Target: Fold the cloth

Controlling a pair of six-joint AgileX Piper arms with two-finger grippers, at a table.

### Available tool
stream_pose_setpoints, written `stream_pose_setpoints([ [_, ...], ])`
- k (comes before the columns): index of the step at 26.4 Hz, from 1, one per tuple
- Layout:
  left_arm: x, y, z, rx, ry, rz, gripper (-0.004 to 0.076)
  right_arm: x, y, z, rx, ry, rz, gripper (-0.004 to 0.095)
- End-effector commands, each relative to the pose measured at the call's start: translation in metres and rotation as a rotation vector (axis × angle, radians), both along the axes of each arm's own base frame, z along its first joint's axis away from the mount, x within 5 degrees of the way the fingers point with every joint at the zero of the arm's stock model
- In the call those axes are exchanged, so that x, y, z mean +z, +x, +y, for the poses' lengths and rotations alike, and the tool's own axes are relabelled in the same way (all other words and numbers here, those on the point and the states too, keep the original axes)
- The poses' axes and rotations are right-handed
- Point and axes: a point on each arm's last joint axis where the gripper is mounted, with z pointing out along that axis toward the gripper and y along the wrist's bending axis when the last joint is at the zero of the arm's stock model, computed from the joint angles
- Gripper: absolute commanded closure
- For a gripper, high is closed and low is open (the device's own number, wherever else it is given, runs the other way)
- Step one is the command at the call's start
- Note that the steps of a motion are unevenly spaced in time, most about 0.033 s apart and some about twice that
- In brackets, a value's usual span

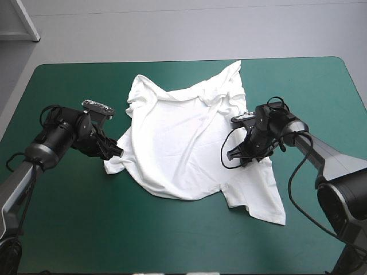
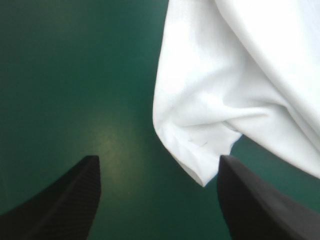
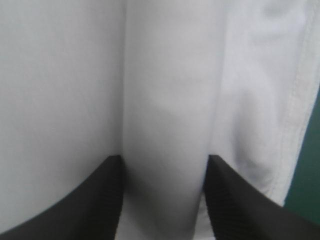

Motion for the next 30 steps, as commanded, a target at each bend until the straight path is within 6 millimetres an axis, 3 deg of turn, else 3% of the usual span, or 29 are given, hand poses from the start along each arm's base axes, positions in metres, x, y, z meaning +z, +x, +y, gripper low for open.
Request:
stream_pose_setpoints([
  [1, 0.029, -0.006, 0.001, 0.006, -0.041, -0.134, 0.0241, 0.014, -0.004, 0.005, 0.021, 0.014, -0.055, 0.0685],
  [4, 0.032, -0.008, 0.001, 0.006, -0.044, -0.148, 0.0241, 0.012, -0.006, 0.003, 0.029, -0.017, -0.056, 0.0928],
  [20, 0.035, -0.011, 0.002, 0.007, -0.047, -0.151, 0.0241, 0.054, -0.013, -0.047, -0.073, -0.327, -0.203, 0.0925],
  [27, 0.035, -0.011, 0.002, 0.008, -0.049, -0.149, 0.0241, 0.061, -0.001, -0.118, -0.257, -0.365, -0.235, 0.0925],
  [30, 0.035, -0.011, 0.001, 0.01, -0.062, -0.146, 0.0241, 0.068, 0.007, -0.17, -0.393, -0.368, -0.314, 0.0925],
])
